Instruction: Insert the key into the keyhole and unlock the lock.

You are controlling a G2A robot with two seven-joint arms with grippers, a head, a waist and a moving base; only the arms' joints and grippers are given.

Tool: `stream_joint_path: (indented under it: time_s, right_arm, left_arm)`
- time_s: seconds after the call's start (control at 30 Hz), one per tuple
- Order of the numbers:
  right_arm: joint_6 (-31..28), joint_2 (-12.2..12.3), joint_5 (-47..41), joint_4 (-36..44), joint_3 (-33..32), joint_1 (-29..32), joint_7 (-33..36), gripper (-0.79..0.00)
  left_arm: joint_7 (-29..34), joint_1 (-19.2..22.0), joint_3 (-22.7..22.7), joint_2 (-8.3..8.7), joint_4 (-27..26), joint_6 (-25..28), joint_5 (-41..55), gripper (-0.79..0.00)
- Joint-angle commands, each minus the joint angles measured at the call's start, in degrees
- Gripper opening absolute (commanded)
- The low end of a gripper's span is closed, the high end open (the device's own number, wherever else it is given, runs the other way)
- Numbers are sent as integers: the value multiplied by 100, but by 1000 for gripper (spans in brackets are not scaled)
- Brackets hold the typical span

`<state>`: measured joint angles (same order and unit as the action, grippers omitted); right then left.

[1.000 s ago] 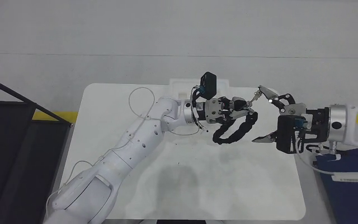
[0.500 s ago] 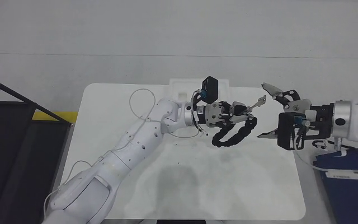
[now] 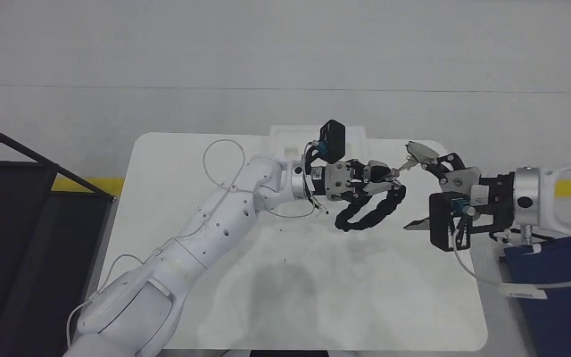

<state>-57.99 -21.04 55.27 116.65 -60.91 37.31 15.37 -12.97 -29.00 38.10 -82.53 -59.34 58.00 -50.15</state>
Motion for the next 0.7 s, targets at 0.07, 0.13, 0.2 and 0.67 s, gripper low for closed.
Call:
stream_joint_path:
  time_s: [0.07,0.13,0.2,0.67]
  right_arm:
    - [-1,51,-54,-15,176,-113,20,0]
    - [-1,73,-94,-45,232,-174,15,0]
    - [-1,93,-120,-54,284,-234,8,0]
    - [-1,125,-1145,-806,209,-425,-60,0]
  left_arm:
    - [-13,12,-26,2,11,0,21,-785]
    - [-14,20,-46,1,15,0,18,-785]
    - [-20,23,-57,2,41,0,19,-785]
    - [99,131,-232,91,-27,0,-263,-785]
